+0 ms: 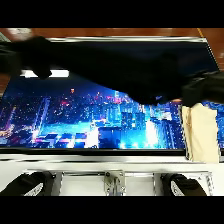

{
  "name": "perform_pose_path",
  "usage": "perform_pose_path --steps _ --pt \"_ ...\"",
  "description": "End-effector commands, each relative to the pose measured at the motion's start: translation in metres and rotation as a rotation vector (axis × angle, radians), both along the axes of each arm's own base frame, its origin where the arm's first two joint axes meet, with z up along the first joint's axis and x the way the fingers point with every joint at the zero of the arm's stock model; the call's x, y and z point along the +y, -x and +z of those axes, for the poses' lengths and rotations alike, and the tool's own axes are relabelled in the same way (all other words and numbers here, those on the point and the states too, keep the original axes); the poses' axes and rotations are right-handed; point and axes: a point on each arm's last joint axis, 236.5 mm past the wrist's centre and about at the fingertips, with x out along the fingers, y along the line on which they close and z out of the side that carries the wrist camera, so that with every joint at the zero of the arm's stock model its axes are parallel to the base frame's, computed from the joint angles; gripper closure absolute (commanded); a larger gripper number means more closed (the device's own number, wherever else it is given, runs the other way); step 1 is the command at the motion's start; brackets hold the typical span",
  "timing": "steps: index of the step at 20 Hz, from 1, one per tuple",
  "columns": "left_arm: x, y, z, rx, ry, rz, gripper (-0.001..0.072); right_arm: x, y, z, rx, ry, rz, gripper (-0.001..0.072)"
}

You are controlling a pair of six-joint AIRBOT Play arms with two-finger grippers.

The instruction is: Fold the shirts.

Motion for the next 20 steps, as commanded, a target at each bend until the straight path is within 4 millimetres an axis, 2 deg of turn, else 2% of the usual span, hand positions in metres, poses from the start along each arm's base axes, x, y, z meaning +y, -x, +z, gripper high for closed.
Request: perform_pose_path --steps 1,2,5,7,10,12,14,16,18,20 --pt "0.038 0.037 0.012 0.004 -0.063 0.08 0.0665 -0.01 0.048 0.051 -0.142 0.001 -0.043 0.0653" --pt "0.04 0.042 -0.002 0.061 -0.089 0.078 0.0666 -0.01 0.057 0.042 -0.105 0.021 -0.03 0.0653" --pt "0.04 0.045 -0.042 0.197 -0.126 0.08 0.0665 -0.026 0.082 -0.013 0.144 0.158 -0.001 0.0653" --pt "0.034 0.042 -0.083 0.31 -0.134 0.074 0.0665 -0.037 0.089 -0.045 0.3 0.225 0.009 0.0652" --pt "0.013 0.05 -0.164 0.525 -0.148 0.002 0.0665 -0.035 0.077 -0.077 0.426 0.223 0.031 0.0652" --pt "0.005 0.063 -0.221 0.671 -0.158 -0.027 0.0665 -0.031 0.064 -0.106 0.528 0.207 0.05 0.0652" --pt "0.002 0.071 -0.27 0.771 -0.159 -0.031 0.0665 -0.024 0.042 -0.14 0.603 0.173 0.064 0.0652" --pt "-0.002 0.079 -0.309 0.84 -0.139 -0.032 0.0665 -0.009 0.005 -0.173 0.618 0.104 0.083 0.0645" --pt "-0.007 0.088 -0.333 0.893 -0.113 -0.035 0.0665 0.007 -0.044 -0.194 0.586 0.0 0.056 0.0645" --pt "-0.009 0.091 -0.346 0.913 -0.095 -0.032 0.0665 0.019 -0.106 -0.211 0.53 -0.143 -0.034 0.0645"
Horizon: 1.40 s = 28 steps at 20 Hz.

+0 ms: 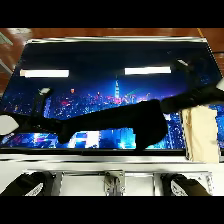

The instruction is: Fold the shirts.

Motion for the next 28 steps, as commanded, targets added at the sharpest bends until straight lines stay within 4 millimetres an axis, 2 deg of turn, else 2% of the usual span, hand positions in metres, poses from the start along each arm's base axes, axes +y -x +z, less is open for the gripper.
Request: perform_pose_path --steps 1,2,4,6,7,8,10,12,13,14,17,19,21,23,25,28 --pt "-0.009 0.01 -0.032 0.062 0.049 0.035 0.0665 0.023 -0.104 -0.038 -0.077 -0.21 -0.213 0.0645" --pt "-0.009 0.008 -0.033 0.063 0.054 0.051 0.0665 0.029 -0.125 -0.051 -0.053 -0.275 -0.28 0.0591" --pt "-0.009 0.008 -0.033 0.063 0.055 0.054 0.0665 0.046 -0.135 -0.075 0.07 -0.402 -0.329 0.0181" --pt "-0.009 0.008 -0.033 0.063 0.055 0.054 0.0665 0.047 -0.125 -0.089 0.16 -0.43 -0.305 0.0168" --pt "-0.009 0.008 -0.033 0.063 0.055 0.054 0.0665 0.041 -0.112 -0.093 0.206 -0.413 -0.271 0.0169" --pt "-0.009 0.008 -0.033 0.063 0.055 0.054 0.0664 0.03 -0.094 -0.096 0.257 -0.379 -0.23 0.0169" --pt "-0.009 0.008 -0.033 0.063 0.055 0.054 0.0665 -0.005 -0.044 -0.11 0.411 -0.243 -0.147 0.0169" --pt "-0.009 0.008 -0.033 0.063 0.055 0.054 0.0665 -0.046 0.001 -0.134 0.561 -0.028 -0.156 0.0169" --pt "-0.009 0.008 -0.033 0.063 0.056 0.054 0.0665 -0.054 0.018 -0.145 0.597 0.036 -0.161 0.0168" --pt "-0.009 0.008 -0.033 0.063 0.056 0.054 0.0665 -0.052 0.035 -0.157 0.622 0.061 -0.157 0.016" --pt "-0.012 0.009 -0.031 0.07 0.073 0.054 0.0664 -0.023 0.087 -0.195 0.725 0.03 -0.152 0.016" --pt "-0.012 0.009 -0.031 0.07 0.073 0.055 0.0665 0.003 0.106 -0.213 0.758 -0.009 -0.154 0.016" --pt "-0.012 0.01 -0.031 0.071 0.074 0.055 0.0665 0.025 0.111 -0.226 0.723 -0.002 -0.139 0.016" --pt "-0.013 0.01 -0.031 0.072 0.076 0.054 0.0665 0.038 0.103 -0.235 0.662 0.03 -0.155 0.016" --pt "-0.013 0.01 -0.031 0.071 0.075 0.054 0.0664 0.047 0.094 -0.241 0.625 0.044 -0.196 0.016" --pt "-0.013 0.01 -0.031 0.07 0.075 0.054 0.0665 0.058 0.094 -0.246 0.608 0.055 -0.195 0.0161"
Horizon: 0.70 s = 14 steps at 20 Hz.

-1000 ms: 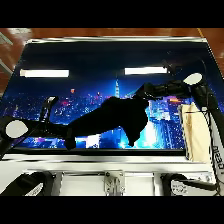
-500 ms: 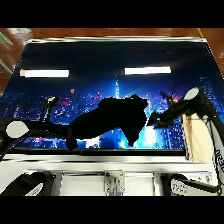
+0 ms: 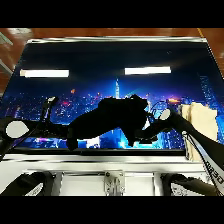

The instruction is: Fold the shirts.

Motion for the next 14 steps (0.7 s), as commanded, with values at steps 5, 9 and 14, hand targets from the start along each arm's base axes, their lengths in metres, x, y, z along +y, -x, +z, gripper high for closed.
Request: perform_pose_path --steps 5,9,14 --pt "0.0 0.0 0.0 -0.003 -0.003 -0.002 0.0665 0.02 -0.013 -0.017 -0.046 0.049 -0.091 0.0609" --pt "0.024 -0.011 0.002 -0.066 -0.119 -0.027 0.0665 0.019 -0.018 0.023 -0.127 0.021 0.028 0.0654" --pt "0.062 -0.042 0.099 -0.27 -0.277 -0.011 0.0665 -0.035 -0.07 0.203 -0.657 0.201 0.14 0.0654"
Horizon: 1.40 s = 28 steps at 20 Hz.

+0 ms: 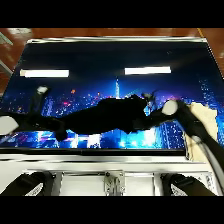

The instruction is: Fold the shirts.

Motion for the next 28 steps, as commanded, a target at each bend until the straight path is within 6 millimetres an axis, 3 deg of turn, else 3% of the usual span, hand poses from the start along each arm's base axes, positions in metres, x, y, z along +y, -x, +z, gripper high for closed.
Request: perform_pose_path --steps 1,3,5,6,8,10,12,14,17,20,23,25,28 --pt "0.025 -0.019 0.086 -0.189 -0.074 0.026 0.0665 -0.061 -0.023 0.153 -0.452 0.172 -0.031 0.0654" --pt "0.024 -0.023 0.17 -0.384 0.008 0.048 0.0665 -0.104 -0.016 0.282 -0.82 0.208 -0.164 0.0654" --pt "0.029 -0.009 0.258 -0.592 0.106 0.077 0.0665 -0.152 0.022 0.396 -1.139 0.203 -0.343 0.0654" --pt "0.033 0.002 0.295 -0.688 0.146 0.083 0.0665 -0.169 0.046 0.438 -1.248 0.17 -0.426 0.0654" --pt "0.042 0.027 0.352 -0.843 0.211 0.092 0.0665 -0.188 0.092 0.498 -1.42 0.093 -0.501 0.0654" --pt "0.049 0.051 0.375 -0.909 0.249 0.096 0.0665 -0.194 0.115 0.524 -1.492 0.047 -0.529 0.0654" --pt "0.054 0.064 0.374 -0.899 0.274 0.116 0.0665 -0.195 0.119 0.526 -1.49 0.032 -0.54 0.0654" --pt "0.057 0.071 0.361 -0.847 0.249 0.112 0.0665 -0.192 0.11 0.51 -1.421 0.053 -0.529 0.0654" --pt "0.058 0.074 0.328 -0.721 0.192 0.106 0.0665 -0.187 0.091 0.48 -1.286 0.107 -0.507 0.0654" --pt "0.055 0.064 0.285 -0.589 0.134 0.101 0.0665 -0.179 0.061 0.447 -1.143 0.176 -0.474 0.0654" --pt "0.048 0.045 0.219 -0.42 0.064 0.095 0.0665 -0.165 0.017 0.395 -0.932 0.275 -0.415 0.0654" --pt "0.044 0.034 0.163 -0.274 0.011 0.098 0.0665 -0.153 -0.023 0.36 -0.817 0.343 -0.36 0.0653" --pt "0.035 0.011 0.088 -0.11 -0.033 0.131 0.0664 -0.127 -0.108 0.311 -0.747 0.405 -0.292 0.0653"
